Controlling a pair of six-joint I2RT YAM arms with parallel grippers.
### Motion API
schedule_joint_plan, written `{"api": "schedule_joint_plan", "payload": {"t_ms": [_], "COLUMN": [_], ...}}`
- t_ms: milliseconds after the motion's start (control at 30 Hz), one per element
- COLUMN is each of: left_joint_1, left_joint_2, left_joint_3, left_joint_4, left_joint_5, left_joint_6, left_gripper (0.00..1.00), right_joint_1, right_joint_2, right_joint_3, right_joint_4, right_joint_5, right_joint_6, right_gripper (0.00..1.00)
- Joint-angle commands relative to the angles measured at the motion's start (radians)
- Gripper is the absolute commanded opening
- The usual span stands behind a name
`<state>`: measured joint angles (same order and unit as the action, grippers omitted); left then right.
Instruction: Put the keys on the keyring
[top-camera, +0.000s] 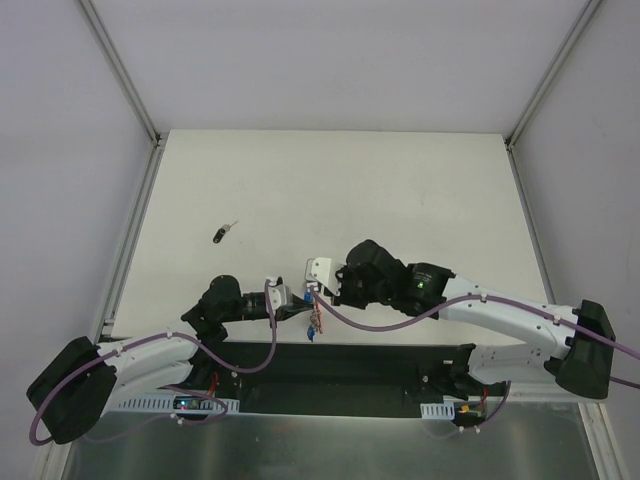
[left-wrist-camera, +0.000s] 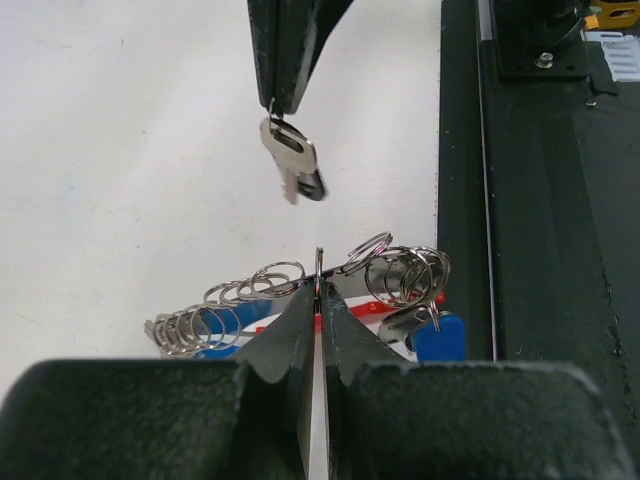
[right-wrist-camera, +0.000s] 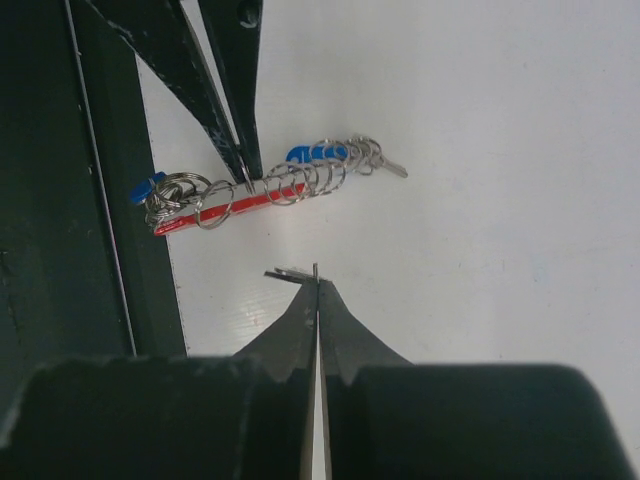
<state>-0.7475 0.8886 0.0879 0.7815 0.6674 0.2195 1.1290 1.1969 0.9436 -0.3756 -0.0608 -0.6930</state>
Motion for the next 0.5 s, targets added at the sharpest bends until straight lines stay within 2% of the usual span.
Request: {"api": "schedule_joint_plan", "payload": {"t_ms": [0, 467], "left_joint_1": [-0.007, -0.007], "left_joint_2": [-0.028, -0.008], "left_joint_3": [0.009, 0.012], "left_joint_4": [0.096, 0.094], "left_joint_5": [0.004, -0.037], "left_joint_6": [-0.029, -0.092], "left_gripper": [0.0, 0.0], "right_joint_1": [0.023, 0.077], "right_joint_2": [-0.028, 0.004], "right_joint_3": [-0.014, -0.035], "right_joint_4": [0.063, 0.124], "right_joint_5": [-0.025, 0.024], "right_joint_6": [-0.011, -0.028], "right_gripper": [0.01, 0.01]}}
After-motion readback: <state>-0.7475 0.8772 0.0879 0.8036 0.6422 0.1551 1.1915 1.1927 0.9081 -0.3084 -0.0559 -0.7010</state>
